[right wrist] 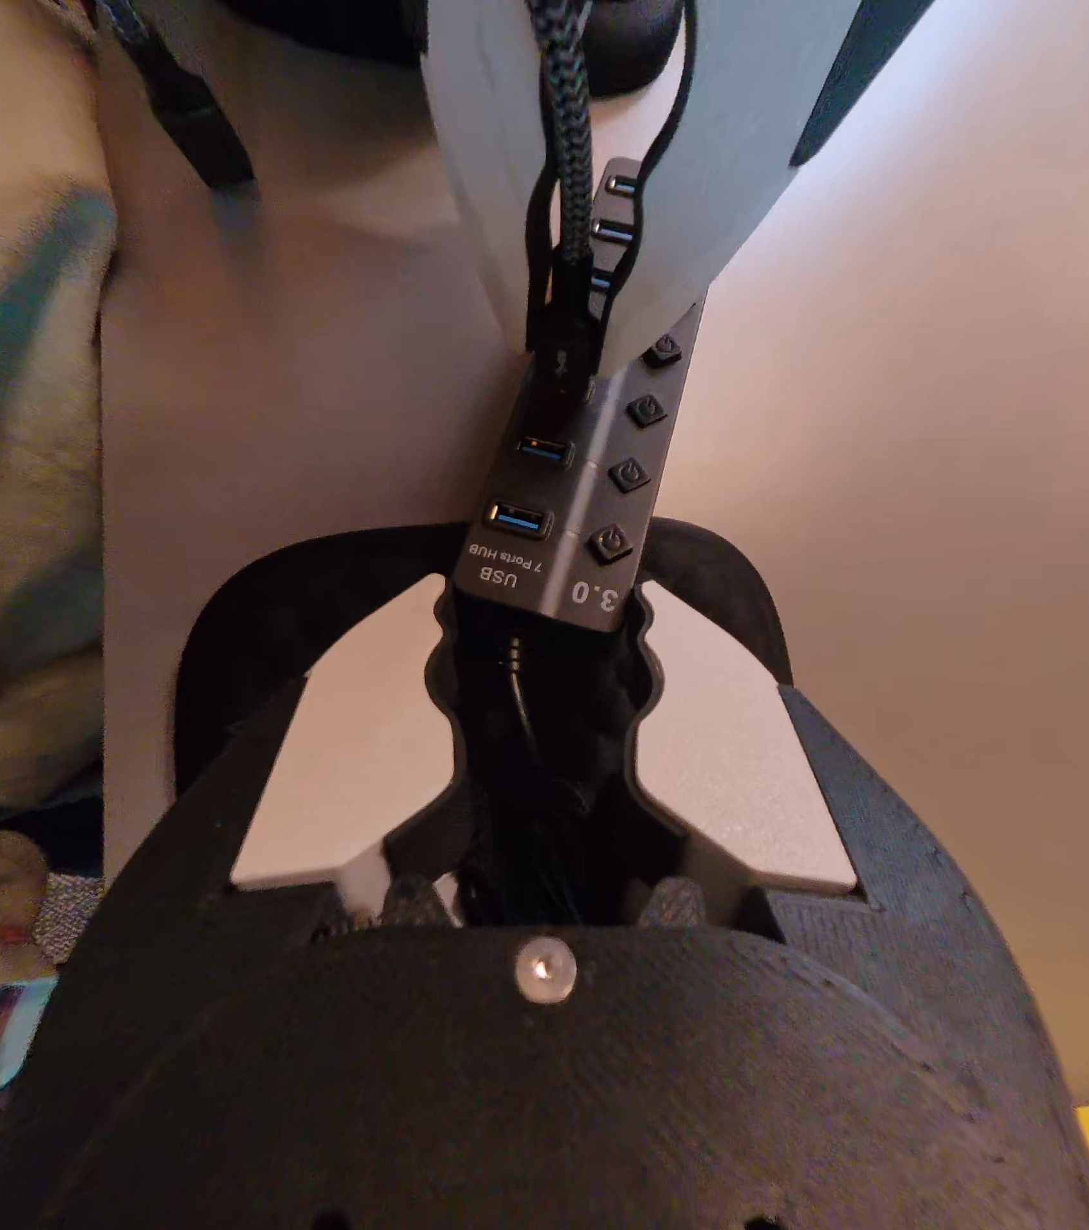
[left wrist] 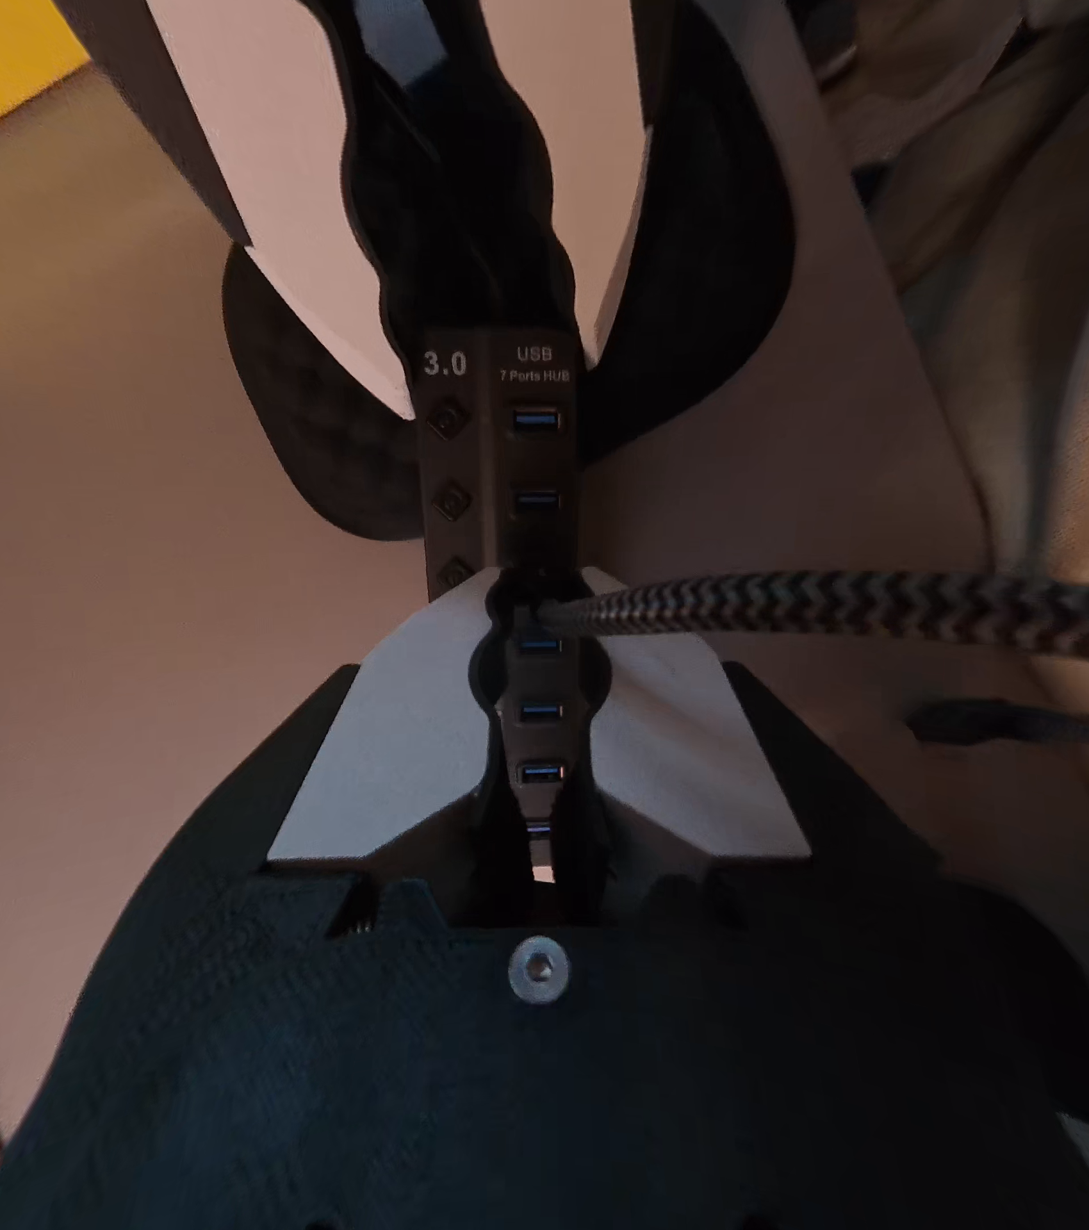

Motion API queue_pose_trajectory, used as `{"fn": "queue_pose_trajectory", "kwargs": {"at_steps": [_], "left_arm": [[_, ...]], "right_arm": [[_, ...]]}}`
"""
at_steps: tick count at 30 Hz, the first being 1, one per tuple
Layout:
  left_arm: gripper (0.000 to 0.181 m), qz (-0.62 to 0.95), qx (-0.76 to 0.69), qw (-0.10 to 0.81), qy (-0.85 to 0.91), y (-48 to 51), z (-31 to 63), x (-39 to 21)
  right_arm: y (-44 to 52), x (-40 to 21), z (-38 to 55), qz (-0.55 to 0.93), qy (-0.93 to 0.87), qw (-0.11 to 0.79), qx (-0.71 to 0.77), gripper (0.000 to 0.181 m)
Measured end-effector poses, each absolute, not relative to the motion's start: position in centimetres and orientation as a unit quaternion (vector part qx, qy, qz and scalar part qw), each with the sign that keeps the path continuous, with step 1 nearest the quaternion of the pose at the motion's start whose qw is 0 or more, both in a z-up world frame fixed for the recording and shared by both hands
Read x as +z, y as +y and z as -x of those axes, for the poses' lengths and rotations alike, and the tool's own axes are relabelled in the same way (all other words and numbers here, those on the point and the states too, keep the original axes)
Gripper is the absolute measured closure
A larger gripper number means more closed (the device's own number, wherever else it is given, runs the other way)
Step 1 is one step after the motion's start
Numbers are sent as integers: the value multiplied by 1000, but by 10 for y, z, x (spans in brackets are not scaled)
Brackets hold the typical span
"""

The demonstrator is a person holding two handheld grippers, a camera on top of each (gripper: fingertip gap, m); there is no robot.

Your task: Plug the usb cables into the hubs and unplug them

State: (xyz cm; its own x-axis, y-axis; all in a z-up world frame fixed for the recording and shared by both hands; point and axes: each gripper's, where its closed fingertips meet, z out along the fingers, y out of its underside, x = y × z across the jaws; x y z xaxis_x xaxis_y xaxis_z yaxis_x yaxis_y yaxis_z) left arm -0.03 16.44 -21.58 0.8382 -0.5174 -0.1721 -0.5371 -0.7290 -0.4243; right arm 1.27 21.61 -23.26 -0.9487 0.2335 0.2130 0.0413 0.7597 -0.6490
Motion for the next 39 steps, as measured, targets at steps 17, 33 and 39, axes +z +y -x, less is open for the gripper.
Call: {"fn": "queue_pose_trajectory", "kwargs": {"at_steps": [17,33,39], "left_arm": [[124,917,39,349,189,169,3,-193],[157,900,256,185,-300,-233,149,-171],[156,943,185,-3,-275,-264,166,-223]], "right_arm": [[218,-236,-12,140,-910,95,378,128],[232,-132,-22,122,-812,261,508,99],[221,-117,-30,90,-809,290,503,102]]}}
